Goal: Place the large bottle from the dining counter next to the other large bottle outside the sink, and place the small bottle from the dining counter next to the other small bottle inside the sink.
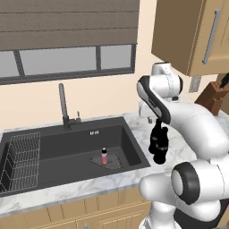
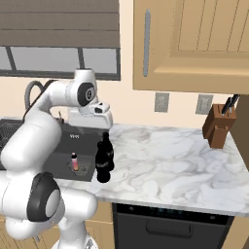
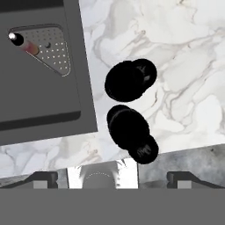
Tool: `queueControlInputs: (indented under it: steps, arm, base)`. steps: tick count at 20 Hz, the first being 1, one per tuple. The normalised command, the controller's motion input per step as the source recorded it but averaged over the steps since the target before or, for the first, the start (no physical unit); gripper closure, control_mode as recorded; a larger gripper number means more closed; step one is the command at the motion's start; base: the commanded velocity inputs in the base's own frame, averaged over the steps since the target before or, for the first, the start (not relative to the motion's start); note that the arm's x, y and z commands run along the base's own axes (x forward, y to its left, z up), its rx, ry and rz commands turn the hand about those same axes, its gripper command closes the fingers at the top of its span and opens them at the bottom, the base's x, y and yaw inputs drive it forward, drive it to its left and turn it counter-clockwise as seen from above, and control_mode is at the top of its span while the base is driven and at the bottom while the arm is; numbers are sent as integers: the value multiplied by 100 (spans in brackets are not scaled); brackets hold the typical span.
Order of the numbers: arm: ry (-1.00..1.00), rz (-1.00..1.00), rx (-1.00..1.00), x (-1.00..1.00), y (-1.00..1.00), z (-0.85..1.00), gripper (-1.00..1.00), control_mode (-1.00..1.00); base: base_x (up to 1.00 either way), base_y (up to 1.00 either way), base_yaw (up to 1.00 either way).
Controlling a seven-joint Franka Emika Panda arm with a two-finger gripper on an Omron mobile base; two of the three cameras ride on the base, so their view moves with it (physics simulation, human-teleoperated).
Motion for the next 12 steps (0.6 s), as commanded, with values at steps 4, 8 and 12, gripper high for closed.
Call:
queueControlInputs:
  steps: [4,8,12]
  arm:
    - [-12,0,2,-32,20,22,-100,-100]
    - [-19,0,9,-56,1,31,-100,-100]
    - [-22,0,12,-76,0,32,-100,-100]
  base:
    - [0,0,0]
    - [0,0,0]
    - [0,0,0]
